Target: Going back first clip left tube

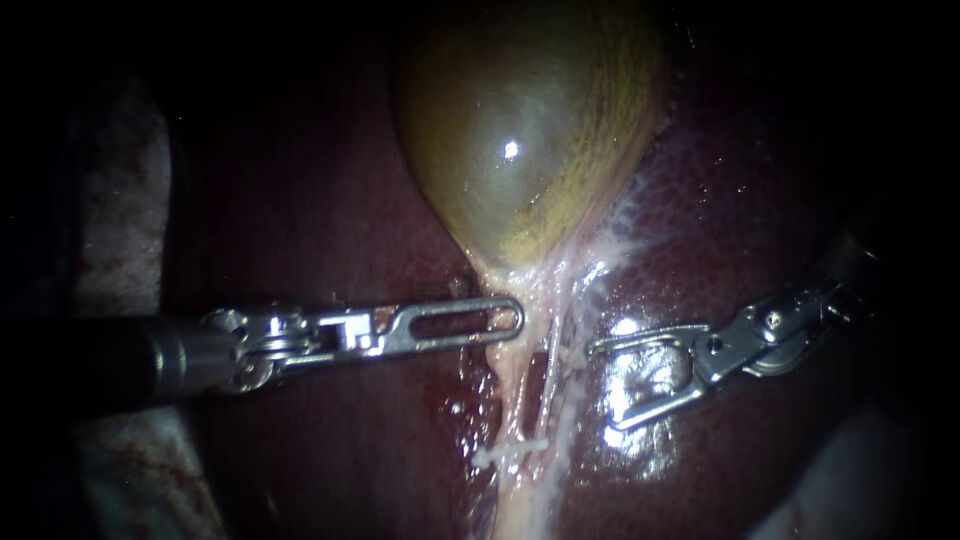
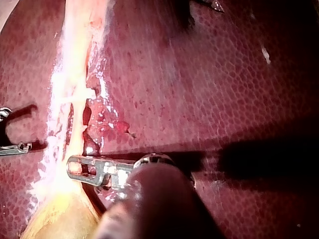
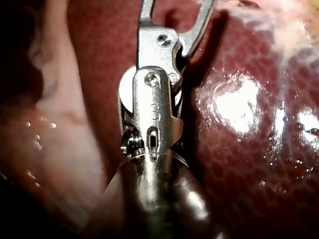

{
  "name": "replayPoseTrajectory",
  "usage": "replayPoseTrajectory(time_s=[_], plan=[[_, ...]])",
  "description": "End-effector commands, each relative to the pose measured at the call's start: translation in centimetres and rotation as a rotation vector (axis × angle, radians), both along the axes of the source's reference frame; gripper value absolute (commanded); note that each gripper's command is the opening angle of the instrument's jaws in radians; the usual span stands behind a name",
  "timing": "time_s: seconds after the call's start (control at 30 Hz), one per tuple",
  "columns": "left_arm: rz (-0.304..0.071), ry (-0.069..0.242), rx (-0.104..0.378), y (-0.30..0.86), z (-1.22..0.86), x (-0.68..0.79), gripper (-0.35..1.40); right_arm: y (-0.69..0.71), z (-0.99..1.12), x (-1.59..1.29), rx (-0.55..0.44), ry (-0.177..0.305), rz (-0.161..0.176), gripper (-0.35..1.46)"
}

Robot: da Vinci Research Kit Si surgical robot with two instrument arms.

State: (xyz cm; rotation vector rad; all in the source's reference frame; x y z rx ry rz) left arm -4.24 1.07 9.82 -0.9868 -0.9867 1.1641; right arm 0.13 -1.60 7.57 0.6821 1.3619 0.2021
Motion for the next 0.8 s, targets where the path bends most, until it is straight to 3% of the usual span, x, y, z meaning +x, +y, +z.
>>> replayPoseTrajectory(time_s=[0.03, 0.8], plan=[[0.001, 0.0, 0.0, 0.0, 0.0, 0.0, -0.35, 0.0, 0.0, 0.0, 0.0, 0.0, 0.0, 0.57], [0.002, 0.006, 0.0, -0.02, 0.02, -0.02, -0.35, -0.01, -0.01, 0.0, 0.0, 0.0, 0.001, 0.57]])
